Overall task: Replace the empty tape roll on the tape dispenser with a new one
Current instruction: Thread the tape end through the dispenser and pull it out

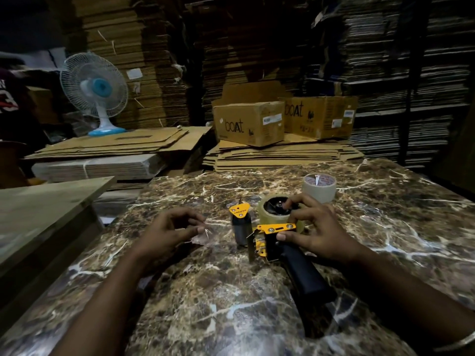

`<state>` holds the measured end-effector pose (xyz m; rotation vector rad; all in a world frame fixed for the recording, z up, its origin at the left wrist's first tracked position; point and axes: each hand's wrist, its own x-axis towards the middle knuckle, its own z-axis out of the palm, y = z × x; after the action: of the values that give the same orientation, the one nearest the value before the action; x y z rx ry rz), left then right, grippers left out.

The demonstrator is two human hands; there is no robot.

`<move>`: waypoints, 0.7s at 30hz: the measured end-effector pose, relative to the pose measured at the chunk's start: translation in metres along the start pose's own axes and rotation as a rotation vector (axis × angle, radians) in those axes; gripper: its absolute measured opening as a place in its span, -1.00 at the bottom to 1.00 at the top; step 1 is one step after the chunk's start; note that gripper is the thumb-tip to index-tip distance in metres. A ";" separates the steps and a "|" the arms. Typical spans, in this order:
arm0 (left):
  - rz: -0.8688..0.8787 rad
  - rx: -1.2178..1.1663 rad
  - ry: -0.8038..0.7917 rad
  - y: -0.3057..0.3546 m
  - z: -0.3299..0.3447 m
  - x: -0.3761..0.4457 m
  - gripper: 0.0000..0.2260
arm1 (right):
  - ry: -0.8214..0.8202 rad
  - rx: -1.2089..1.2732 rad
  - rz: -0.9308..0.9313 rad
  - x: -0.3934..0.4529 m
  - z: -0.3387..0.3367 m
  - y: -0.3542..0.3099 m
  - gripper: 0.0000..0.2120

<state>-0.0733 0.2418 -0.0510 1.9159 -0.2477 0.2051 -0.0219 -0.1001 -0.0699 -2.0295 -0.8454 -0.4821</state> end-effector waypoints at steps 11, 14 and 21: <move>0.113 0.127 -0.243 0.003 -0.004 0.009 -0.77 | -0.035 0.061 -0.007 0.003 0.000 0.008 -0.60; 0.109 0.040 -0.273 0.003 -0.004 0.011 -0.81 | -0.041 0.065 -0.001 0.004 0.000 0.010 -0.58; -0.021 -0.162 -0.351 0.002 0.003 0.009 -0.82 | -0.042 0.111 0.000 0.005 0.001 0.009 -0.63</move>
<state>-0.0653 0.2377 -0.0480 1.7835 -0.4632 -0.1639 -0.0122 -0.1005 -0.0729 -1.9435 -0.8782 -0.3855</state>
